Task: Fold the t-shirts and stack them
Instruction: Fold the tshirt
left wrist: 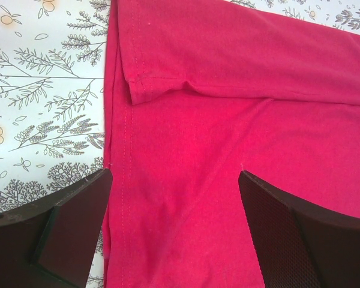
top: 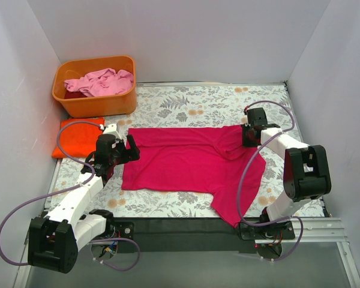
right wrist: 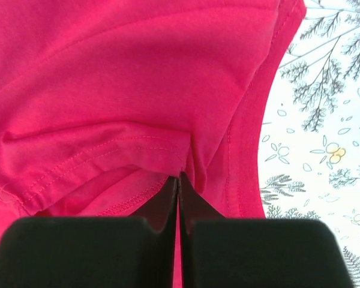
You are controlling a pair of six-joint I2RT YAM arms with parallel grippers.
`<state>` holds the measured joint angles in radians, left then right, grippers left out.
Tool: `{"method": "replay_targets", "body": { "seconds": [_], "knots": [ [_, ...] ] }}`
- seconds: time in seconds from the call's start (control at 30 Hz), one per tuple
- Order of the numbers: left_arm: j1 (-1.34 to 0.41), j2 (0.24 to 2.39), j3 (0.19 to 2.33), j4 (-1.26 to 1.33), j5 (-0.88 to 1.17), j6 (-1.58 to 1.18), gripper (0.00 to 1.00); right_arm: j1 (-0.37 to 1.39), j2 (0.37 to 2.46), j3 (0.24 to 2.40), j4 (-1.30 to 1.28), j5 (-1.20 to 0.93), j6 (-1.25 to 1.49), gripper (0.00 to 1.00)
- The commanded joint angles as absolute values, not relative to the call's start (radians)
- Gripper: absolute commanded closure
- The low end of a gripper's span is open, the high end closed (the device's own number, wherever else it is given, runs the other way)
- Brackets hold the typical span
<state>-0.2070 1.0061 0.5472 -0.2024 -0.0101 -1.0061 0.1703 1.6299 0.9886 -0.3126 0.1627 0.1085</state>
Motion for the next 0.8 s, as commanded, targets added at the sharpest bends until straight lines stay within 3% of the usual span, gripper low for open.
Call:
{"method": "replay_targets", "body": {
  "seconds": [0.0,0.37,0.47,0.53,0.63,0.77],
  "knots": [
    [-0.212,0.985,0.548,-0.192,-0.006,-0.991,0.20,0.166,1.592,0.968,-0.299,0.178,0.123,0.99],
    [-0.212,0.994,0.548,-0.193,-0.017,-0.991,0.20,0.166,1.339,0.741,-0.325,0.143,0.247,0.99],
    [-0.212,0.997,0.548,-0.195,-0.017,-0.991,0.20,0.167,1.306,0.684,-0.327,0.071,0.244,0.90],
    [-0.212,0.999,0.546,-0.195,-0.018,-0.991,0.20,0.167,1.264,0.660,-0.330,0.043,0.232,0.74],
    [-0.212,1.002,0.548,-0.195,-0.017,-0.991,0.20,0.178,1.189,0.663,-0.325,0.052,0.216,0.59],
    [-0.212,1.009,0.549,-0.195,-0.015,-0.992,0.20,0.201,1.118,0.699,-0.249,-0.046,0.199,0.52]
  ]
}}
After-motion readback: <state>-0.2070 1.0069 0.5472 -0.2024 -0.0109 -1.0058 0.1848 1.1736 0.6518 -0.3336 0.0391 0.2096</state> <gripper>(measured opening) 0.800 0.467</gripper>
